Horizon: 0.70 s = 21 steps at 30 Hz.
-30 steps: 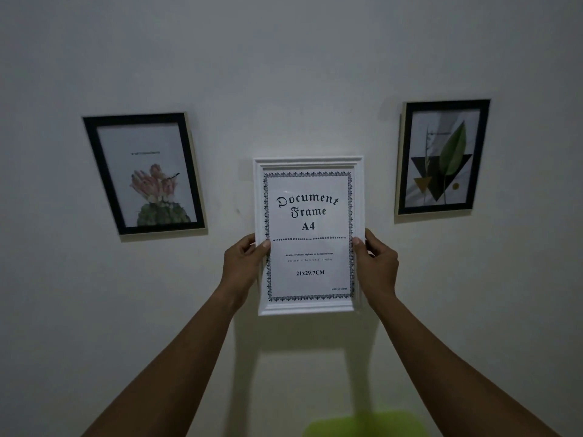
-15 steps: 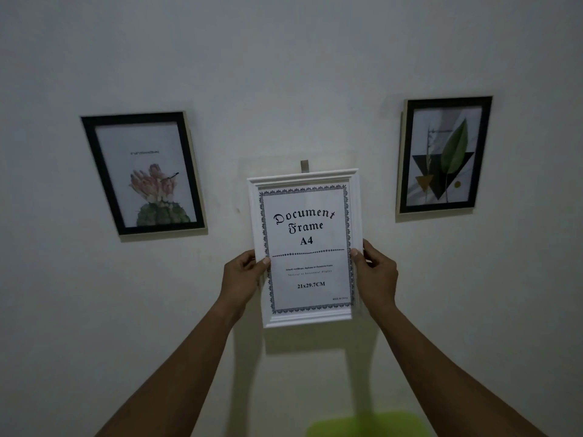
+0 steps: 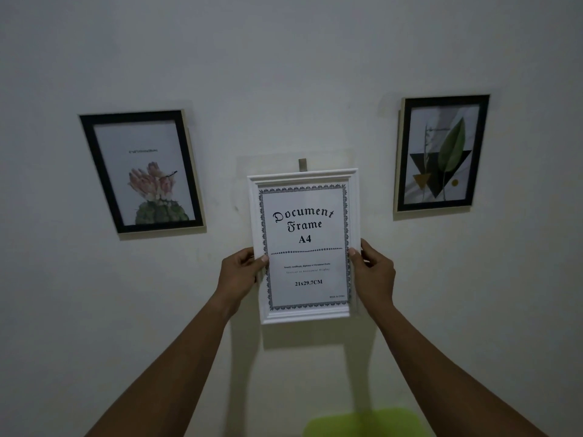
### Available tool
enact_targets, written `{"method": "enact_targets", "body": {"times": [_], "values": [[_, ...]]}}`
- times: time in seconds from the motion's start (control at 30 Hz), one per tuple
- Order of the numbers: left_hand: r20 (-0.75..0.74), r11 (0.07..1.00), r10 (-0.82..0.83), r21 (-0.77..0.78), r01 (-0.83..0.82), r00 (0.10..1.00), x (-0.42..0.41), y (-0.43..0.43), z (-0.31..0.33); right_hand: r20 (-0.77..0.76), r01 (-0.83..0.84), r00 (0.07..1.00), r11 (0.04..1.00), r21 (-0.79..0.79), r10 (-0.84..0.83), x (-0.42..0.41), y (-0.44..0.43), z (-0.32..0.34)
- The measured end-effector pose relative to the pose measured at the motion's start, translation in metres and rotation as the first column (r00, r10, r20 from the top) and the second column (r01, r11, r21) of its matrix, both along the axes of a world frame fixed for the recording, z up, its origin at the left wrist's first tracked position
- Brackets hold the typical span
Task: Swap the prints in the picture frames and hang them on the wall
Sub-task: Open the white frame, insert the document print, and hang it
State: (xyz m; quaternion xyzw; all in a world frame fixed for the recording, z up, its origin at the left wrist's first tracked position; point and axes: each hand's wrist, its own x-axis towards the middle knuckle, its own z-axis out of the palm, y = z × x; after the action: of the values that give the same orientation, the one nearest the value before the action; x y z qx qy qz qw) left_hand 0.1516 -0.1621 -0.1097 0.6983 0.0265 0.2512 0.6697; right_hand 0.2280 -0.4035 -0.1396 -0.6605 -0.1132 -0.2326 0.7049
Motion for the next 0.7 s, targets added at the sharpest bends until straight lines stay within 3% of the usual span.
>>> {"method": "enact_targets", "body": {"times": [0.7], "values": [[-0.067,0.974,0.199,0.12,-0.19,0.978,0.007,0.003,-0.01,-0.085,0.13,0.987,0.989,-0.07,-0.136,0.006,-0.004,-0.01]]}}
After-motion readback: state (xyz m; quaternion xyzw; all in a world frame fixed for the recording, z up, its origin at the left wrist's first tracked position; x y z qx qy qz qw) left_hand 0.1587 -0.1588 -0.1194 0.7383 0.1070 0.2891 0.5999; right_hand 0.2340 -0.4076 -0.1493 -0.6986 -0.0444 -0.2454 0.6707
